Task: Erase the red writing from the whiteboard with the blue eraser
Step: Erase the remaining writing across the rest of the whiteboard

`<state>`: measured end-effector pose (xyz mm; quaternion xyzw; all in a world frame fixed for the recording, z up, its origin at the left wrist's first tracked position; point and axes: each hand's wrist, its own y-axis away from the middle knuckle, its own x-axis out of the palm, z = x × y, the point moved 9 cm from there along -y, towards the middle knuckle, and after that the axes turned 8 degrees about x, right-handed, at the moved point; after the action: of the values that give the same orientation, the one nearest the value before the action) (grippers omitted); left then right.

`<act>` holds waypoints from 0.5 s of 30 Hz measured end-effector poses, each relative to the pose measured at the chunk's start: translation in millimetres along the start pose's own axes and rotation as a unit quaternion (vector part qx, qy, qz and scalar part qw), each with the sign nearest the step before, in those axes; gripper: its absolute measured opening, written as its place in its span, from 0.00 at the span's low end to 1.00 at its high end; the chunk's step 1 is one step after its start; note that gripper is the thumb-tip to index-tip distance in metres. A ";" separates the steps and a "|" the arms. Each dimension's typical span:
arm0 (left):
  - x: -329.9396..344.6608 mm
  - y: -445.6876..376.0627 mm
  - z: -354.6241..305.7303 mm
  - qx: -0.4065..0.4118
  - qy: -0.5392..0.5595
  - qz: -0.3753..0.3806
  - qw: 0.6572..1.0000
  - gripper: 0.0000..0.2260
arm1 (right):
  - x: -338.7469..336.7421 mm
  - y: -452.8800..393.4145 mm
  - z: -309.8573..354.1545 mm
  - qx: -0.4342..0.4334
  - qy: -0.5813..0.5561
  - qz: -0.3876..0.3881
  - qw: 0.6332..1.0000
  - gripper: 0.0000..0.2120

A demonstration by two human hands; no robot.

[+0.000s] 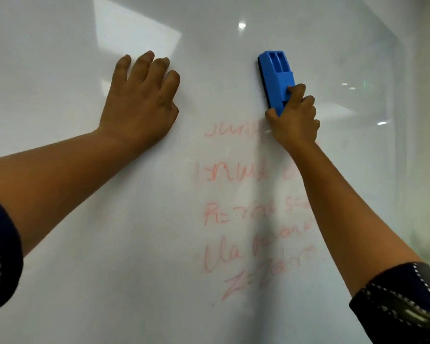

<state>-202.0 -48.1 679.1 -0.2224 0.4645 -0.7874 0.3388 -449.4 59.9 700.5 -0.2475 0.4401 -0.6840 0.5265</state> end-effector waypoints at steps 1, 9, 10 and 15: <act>0.0 0.5 1.0 -0.001 -0.001 0.002 1.000 0.15 | 1.0 -3.2 3.0 -0.004 -0.008 0.005 1.000 0.24; -0.7 1.7 0.7 0.003 -0.006 -0.002 1.000 0.15 | 2.9 20.8 40.6 -0.067 -0.143 0.031 0.987 0.24; 0.4 1.7 0.9 0.005 -0.007 0.000 1.000 0.15 | 4.0 36.3 50.9 -0.107 -0.136 0.032 0.984 0.26; -1.7 1.1 1.7 0.011 -0.006 -0.011 1.000 0.14 | 8.3 108.4 58.6 -0.218 -0.125 0.028 0.967 0.27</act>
<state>-199.3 -48.2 678.9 -0.2283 0.4516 -0.7947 0.3353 -350.7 25.7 634.7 -0.4277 0.5159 -0.5200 0.5296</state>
